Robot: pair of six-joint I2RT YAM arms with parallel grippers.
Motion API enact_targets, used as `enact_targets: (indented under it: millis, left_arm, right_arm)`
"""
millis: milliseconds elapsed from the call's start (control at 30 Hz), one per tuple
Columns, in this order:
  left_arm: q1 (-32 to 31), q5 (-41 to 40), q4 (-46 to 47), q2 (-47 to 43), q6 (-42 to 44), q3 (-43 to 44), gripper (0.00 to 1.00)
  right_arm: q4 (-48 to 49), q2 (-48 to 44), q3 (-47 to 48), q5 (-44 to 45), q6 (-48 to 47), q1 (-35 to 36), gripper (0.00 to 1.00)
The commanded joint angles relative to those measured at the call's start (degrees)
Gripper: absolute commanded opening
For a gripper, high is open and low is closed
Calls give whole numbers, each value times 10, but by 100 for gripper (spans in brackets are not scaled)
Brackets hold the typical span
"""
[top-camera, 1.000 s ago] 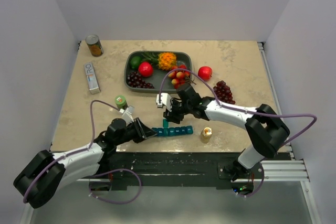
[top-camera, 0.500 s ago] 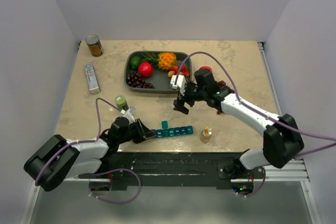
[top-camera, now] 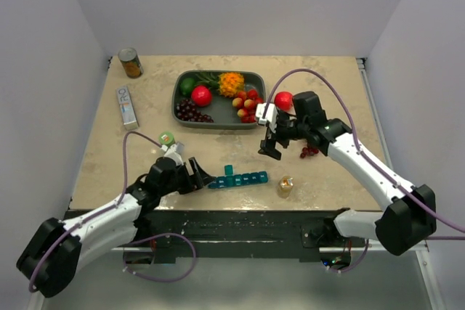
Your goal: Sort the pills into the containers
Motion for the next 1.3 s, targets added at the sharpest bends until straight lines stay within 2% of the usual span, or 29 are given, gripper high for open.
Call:
enact_targets:
  millis: [0, 67, 167, 200, 267, 300, 367, 433, 567, 733, 1033, 1267]
  left_arm:
    - [2, -35, -169, -83, 60, 25, 80]
    - [-1, -30, -194, -128, 92, 34, 80]
    - [-7, -3, -165, -155, 117, 37, 78]
    - [-7, -6, -166, -152, 124, 48, 72]
    - [-7, -2, -150, -119, 125, 58, 66]
    - [-7, 0, -139, -104, 123, 61, 56]
    - [-8, 25, -88, -59, 120, 65, 49]
    - [-8, 30, -71, -29, 116, 70, 37]
    - [-7, 29, -52, -9, 120, 89, 22]
    - [-7, 31, -43, -1, 120, 87, 18]
    - [-7, 45, 19, 50, 109, 58, 17]
    - [-7, 31, 17, 95, 106, 41, 15]
  right_arm:
    - [-113, -40, 65, -21, -48, -16, 98]
    - [-147, -44, 80, -32, -65, -18, 99]
    - [-197, -54, 95, -46, -74, -18, 99]
    - [-207, -56, 93, -48, -73, -18, 99]
    - [-204, -64, 81, -56, -61, -18, 99]
    - [-189, -69, 61, -58, -53, -18, 99]
    - [-171, -83, 40, -67, -37, -19, 99]
    - [-151, -89, 16, -71, -26, -22, 99]
    - [-135, -92, -3, -83, -21, -40, 99]
    - [-123, -90, -17, -94, -17, -48, 99]
    - [-111, -91, -34, -99, -15, -54, 99]
    - [-109, -86, -37, -101, -15, -57, 99]
